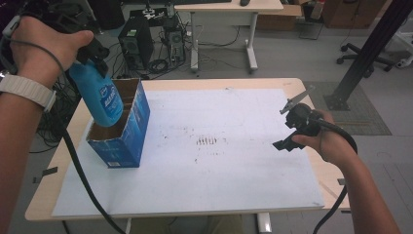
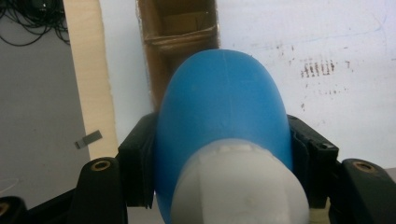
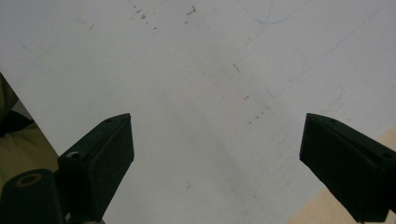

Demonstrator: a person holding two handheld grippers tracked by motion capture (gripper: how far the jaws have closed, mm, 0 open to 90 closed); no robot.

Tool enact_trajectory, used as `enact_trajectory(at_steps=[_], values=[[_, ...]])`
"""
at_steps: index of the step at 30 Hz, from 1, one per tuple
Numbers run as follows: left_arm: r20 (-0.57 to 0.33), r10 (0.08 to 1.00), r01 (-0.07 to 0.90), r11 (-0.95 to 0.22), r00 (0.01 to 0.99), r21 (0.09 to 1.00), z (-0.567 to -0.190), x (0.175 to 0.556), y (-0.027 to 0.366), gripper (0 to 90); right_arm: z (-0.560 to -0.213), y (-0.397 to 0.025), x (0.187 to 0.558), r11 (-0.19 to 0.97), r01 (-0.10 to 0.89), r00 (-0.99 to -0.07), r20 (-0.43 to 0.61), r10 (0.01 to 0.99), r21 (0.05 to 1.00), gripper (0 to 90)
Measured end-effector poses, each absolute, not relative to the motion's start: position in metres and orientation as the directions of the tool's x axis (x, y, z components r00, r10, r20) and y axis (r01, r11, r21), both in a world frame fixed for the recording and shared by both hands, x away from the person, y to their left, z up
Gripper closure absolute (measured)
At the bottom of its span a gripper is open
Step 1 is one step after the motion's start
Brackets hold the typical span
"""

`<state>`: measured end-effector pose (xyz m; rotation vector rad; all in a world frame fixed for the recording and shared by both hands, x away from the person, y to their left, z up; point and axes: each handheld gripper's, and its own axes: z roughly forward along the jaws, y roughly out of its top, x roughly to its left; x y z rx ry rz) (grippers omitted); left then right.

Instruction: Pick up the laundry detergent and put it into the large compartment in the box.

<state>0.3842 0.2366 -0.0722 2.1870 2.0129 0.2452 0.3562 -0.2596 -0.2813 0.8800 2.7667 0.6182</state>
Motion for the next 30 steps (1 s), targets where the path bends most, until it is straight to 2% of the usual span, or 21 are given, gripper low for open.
enact_trajectory(at_steps=[30], values=[[0.014, 0.999, 0.974, -0.053, 0.052, 0.220, -0.119, 0.404, 0.254, 37.3, -0.288, -0.258, 0.360, 0.738, 0.528, -0.806, -0.025, 0.591, 0.420, 10.1]])
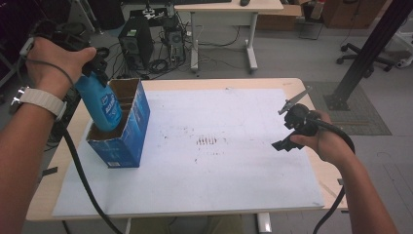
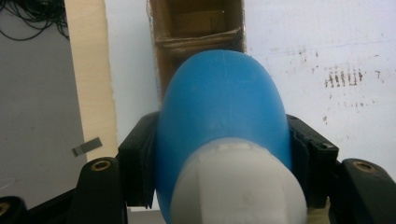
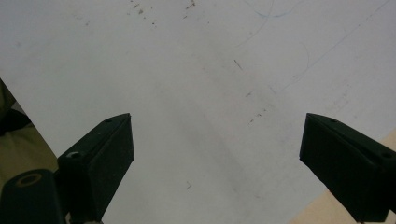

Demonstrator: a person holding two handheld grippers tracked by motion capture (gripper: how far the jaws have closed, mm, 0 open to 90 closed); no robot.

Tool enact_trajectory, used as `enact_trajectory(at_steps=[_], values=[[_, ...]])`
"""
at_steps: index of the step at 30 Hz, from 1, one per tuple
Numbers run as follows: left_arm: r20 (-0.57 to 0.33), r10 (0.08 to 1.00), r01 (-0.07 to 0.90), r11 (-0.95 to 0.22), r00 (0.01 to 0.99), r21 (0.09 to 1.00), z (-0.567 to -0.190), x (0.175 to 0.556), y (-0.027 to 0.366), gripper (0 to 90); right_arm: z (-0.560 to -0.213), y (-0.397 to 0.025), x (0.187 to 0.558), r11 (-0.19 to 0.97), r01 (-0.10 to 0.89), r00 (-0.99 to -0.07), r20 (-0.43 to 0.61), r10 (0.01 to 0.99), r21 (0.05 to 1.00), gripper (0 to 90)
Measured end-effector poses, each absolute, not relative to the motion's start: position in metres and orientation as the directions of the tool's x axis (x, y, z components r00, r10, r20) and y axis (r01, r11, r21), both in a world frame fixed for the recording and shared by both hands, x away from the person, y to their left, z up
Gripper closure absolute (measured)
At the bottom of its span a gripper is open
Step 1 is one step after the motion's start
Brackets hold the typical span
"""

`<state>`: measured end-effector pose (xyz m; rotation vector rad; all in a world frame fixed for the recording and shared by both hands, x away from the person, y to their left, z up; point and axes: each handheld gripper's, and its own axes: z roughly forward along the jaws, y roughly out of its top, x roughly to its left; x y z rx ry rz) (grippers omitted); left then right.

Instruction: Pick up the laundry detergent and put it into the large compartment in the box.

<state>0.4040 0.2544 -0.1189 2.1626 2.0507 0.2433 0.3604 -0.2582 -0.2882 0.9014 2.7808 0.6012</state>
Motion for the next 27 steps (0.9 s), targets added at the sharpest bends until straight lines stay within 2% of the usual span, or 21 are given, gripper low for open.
enact_trajectory(at_steps=[27], values=[[0.038, 0.997, 0.979, -0.077, 0.071, 0.190, -0.173, 0.421, 0.255, 37.3, -0.295, -0.259, 0.364, 0.729, 0.542, -0.799, -0.013, 0.601, 0.418, 10.1]])
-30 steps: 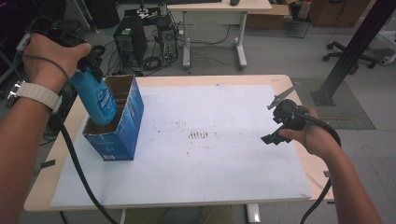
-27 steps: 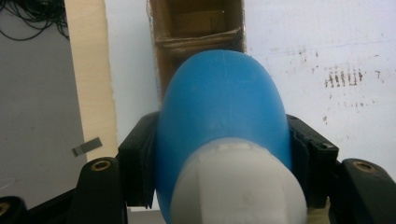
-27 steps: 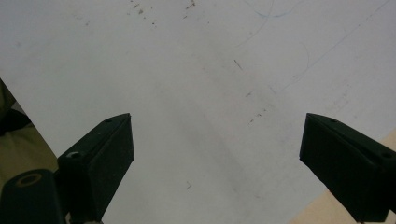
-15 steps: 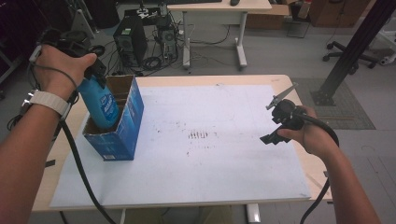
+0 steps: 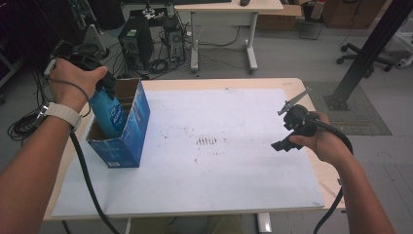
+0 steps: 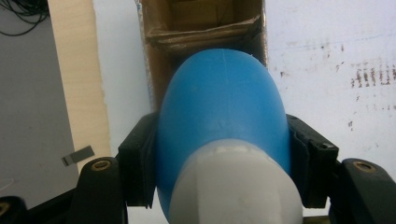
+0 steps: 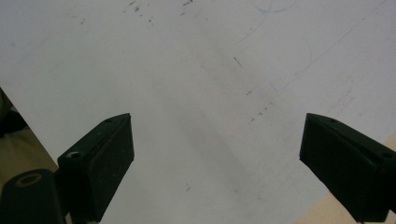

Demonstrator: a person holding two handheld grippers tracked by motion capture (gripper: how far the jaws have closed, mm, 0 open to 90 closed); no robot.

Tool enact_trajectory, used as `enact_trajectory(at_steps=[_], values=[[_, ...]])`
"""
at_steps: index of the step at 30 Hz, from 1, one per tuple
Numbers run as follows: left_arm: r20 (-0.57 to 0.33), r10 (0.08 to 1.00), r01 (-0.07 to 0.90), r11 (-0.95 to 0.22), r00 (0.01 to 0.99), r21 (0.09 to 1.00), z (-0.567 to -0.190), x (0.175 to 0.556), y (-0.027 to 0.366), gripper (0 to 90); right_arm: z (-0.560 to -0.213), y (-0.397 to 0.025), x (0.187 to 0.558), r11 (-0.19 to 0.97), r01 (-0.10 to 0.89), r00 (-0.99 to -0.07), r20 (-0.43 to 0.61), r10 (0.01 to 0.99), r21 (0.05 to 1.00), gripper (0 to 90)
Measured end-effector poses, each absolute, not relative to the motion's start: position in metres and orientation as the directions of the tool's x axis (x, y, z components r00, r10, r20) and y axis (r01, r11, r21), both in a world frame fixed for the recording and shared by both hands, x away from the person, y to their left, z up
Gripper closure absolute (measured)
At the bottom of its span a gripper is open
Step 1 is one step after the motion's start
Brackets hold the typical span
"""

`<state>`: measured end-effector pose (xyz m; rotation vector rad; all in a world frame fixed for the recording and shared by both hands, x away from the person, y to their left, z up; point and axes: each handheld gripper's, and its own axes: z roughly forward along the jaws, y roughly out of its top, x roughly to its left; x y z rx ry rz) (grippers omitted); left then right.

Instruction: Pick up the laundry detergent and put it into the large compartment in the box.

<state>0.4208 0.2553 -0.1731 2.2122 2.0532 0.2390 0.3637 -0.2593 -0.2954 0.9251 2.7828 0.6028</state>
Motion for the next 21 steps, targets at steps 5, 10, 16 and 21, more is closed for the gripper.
enact_trajectory(at_steps=[5, 10, 16, 21], values=[[0.037, 0.997, 0.979, -0.077, 0.071, 0.190, -0.183, 0.423, 0.256, 37.3, -0.297, -0.259, 0.364, 0.731, 0.544, -0.799, -0.012, 0.601, 0.412, 10.1], [0.045, 0.997, 0.978, -0.077, 0.070, 0.193, -0.190, 0.423, 0.257, 37.3, -0.297, -0.259, 0.364, 0.728, 0.550, -0.795, -0.011, 0.606, 0.409, 10.1], [0.051, 0.996, 0.976, -0.080, 0.072, 0.202, -0.197, 0.424, 0.258, 37.3, -0.298, -0.258, 0.364, 0.729, 0.549, -0.796, -0.009, 0.605, 0.410, 10.1], [0.056, 0.996, 0.977, -0.084, 0.074, 0.195, -0.204, 0.425, 0.257, 37.4, -0.299, -0.257, 0.364, 0.729, 0.551, -0.796, -0.007, 0.605, 0.406, 10.1]])
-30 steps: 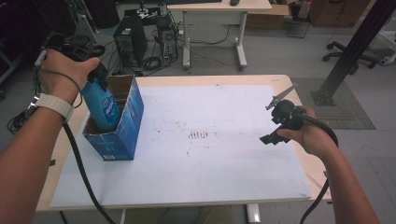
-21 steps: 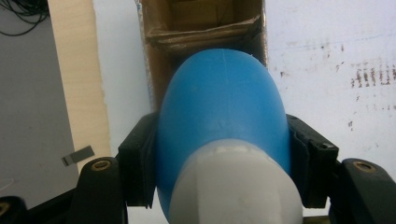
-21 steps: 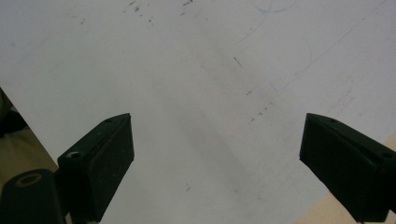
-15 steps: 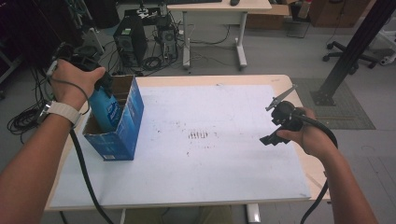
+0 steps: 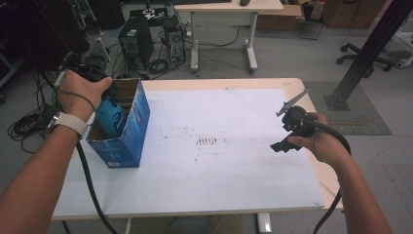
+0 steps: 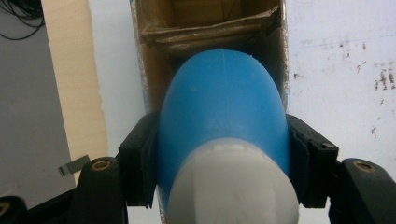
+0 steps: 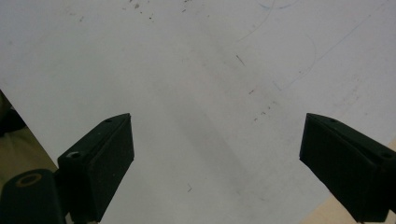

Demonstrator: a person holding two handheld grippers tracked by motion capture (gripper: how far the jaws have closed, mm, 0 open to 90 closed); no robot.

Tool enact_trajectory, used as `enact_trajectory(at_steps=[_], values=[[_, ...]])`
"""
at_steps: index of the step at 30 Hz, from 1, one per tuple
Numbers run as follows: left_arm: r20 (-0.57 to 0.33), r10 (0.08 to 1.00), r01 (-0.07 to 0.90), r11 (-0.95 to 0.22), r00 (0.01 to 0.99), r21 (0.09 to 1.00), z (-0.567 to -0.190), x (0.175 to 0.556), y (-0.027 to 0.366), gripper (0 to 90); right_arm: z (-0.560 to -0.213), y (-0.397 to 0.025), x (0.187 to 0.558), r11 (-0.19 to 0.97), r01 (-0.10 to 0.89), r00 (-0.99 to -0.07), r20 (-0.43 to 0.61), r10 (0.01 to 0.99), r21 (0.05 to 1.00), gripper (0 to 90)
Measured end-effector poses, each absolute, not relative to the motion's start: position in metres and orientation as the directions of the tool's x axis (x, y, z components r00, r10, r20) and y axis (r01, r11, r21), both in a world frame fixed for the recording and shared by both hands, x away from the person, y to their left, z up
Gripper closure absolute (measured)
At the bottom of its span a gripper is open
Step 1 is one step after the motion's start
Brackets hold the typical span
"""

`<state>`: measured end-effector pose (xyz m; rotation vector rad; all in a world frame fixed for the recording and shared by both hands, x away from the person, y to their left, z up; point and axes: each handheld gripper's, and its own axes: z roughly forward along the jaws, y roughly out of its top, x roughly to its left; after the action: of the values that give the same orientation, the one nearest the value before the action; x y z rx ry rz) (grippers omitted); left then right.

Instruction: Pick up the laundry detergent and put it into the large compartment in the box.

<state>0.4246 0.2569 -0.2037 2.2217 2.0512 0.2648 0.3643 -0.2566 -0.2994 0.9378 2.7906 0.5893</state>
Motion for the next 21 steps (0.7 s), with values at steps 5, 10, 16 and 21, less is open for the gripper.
enact_trajectory(at_steps=[5, 10, 16, 21], values=[[0.053, 0.996, 0.978, -0.086, 0.077, 0.189, -0.211, 0.426, 0.256, 37.4, -0.300, -0.258, 0.364, 0.729, 0.550, -0.796, -0.007, 0.605, 0.407, 10.1], [0.057, 0.995, 0.979, -0.085, 0.076, 0.183, -0.218, 0.427, 0.255, 37.4, -0.302, -0.259, 0.364, 0.726, 0.557, -0.792, -0.004, 0.610, 0.403, 10.1], [0.059, 0.995, 0.980, -0.088, 0.079, 0.177, -0.227, 0.427, 0.254, 37.4, -0.303, -0.260, 0.363, 0.724, 0.559, -0.791, -0.003, 0.611, 0.404, 10.0], [0.061, 0.995, 0.982, -0.090, 0.080, 0.169, -0.234, 0.427, 0.253, 37.4, -0.305, -0.261, 0.363, 0.724, 0.561, -0.790, 0.000, 0.613, 0.401, 10.1]])
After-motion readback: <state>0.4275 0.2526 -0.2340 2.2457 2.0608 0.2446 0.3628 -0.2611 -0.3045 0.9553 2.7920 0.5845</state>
